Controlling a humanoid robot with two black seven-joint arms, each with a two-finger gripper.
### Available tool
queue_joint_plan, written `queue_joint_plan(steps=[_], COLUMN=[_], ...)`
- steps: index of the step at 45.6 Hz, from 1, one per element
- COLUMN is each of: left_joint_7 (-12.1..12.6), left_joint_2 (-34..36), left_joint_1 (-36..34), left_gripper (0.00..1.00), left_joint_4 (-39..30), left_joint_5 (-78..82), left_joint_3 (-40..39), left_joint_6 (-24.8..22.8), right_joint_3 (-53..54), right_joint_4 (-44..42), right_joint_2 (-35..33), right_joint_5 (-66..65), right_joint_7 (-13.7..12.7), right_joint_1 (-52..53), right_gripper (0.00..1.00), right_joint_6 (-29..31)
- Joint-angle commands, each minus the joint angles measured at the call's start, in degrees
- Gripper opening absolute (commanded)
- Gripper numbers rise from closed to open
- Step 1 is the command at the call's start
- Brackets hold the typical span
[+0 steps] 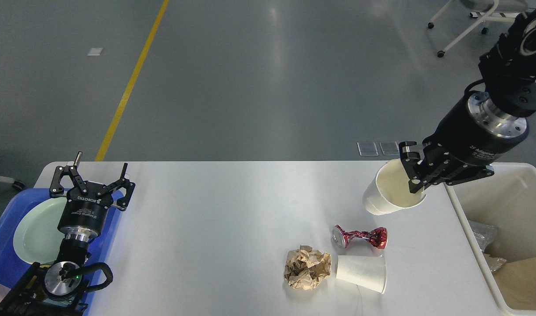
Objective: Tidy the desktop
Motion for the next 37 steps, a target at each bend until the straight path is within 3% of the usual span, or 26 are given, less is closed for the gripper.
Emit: queue_joint_plan(steps=[1, 12, 18, 27, 37], left_joint_7=[0.0, -0.09, -0.09, -0.09, -0.09], left_joint_2=[0.0, 0.0, 0.0, 0.0, 0.0], left_joint_1=[-0.01, 0.07, 0.08, 0.08, 0.08], left_gripper=[0.96, 0.96, 0.96, 0.96, 0.96], left_joint_4=[0.04, -0.05, 0.04, -0.05, -0.05], left_joint_5=[0.01, 0.01, 0.01, 0.01, 0.01], left_joint_3=[0.0, 0.0, 0.0, 0.0, 0.0], left_joint_6=[0.0, 0.0, 0.0, 0.0, 0.0], right_joint_3=[-0.8, -9.76, -12.84, -11.44, -2.31], right_joint_4=[-0.44, -7.02, -14.22, -30.56, -51.66], right_joint_2=[-0.03, -1.25, -6.34, -16.98, -20.06], right_joint_5=[-0.36, 0.44, 0.09, -0.44, -0.53], right_joint_7=[0.0, -0.18, -0.26, -0.17, -0.17], right_joint_1=[-0.98, -6.52, -13.1, -27.6, -50.62], right_gripper=[0.0, 0.0, 0.0, 0.0, 0.0], right_joint_6=[-0.54, -1.33, -1.42, -1.42, -1.95])
